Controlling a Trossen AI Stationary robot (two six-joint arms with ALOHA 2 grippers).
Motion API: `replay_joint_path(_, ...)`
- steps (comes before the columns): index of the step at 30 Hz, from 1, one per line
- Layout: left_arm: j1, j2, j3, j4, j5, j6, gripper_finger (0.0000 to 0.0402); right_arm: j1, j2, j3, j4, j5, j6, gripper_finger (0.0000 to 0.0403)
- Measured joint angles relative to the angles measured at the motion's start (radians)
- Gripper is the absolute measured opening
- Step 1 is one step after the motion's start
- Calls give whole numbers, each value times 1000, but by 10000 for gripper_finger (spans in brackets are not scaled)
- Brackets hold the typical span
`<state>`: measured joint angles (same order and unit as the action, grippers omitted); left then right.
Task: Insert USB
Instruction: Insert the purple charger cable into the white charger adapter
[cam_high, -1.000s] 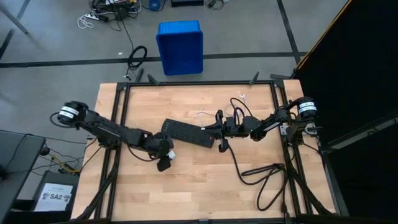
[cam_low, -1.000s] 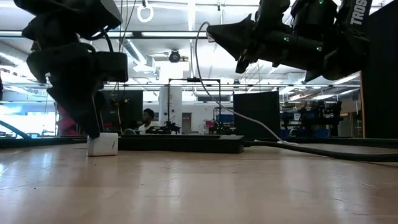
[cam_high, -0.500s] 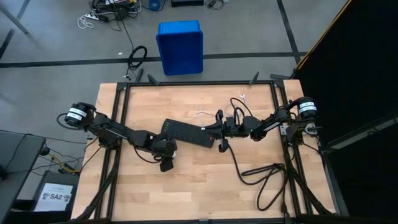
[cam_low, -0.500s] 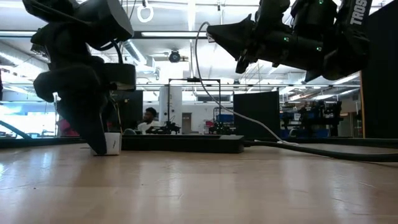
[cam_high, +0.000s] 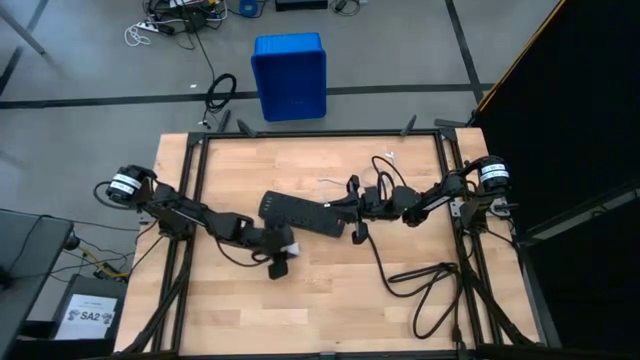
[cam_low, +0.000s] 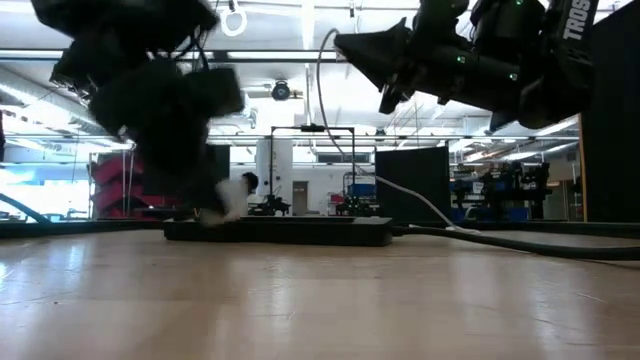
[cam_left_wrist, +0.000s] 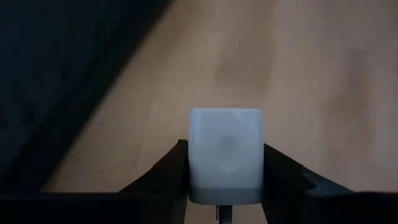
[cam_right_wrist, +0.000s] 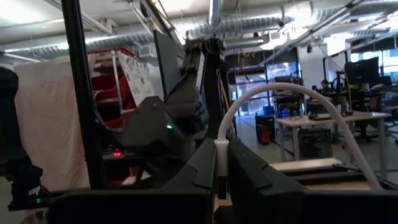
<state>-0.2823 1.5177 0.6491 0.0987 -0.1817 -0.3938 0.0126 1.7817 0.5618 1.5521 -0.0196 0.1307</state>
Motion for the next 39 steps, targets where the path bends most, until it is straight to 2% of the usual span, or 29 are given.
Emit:
replay_joint_path(5,-64,0,-85,385,-133,138,126,39,0,76,-16,3,-8,0)
replay_joint_path(10,-72,0,-213,769,-188,209,126,101,0,174,-113,0,-89,0)
replay_joint_path(13,-72,0,-276,923,-248,240,126,129,0,233,-236,52,-134,0)
replay_joint_path(17,-72,0,-327,1082,-267,299,126,153,0,278,-323,121,-192,0)
replay_joint_path(24,-72,0,-342,1179,-259,346,126,135,14,285,-289,119,-147,0)
replay_joint_path(31,-72,0,-341,1254,-240,394,126,101,228,335,-3,44,-12,0)
replay_joint_path(34,-72,0,-340,1263,-240,397,126,90,292,388,-4,49,14,0)
replay_joint_path(39,-72,0,-340,1262,-240,398,126,84,327,468,-4,11,31,0)
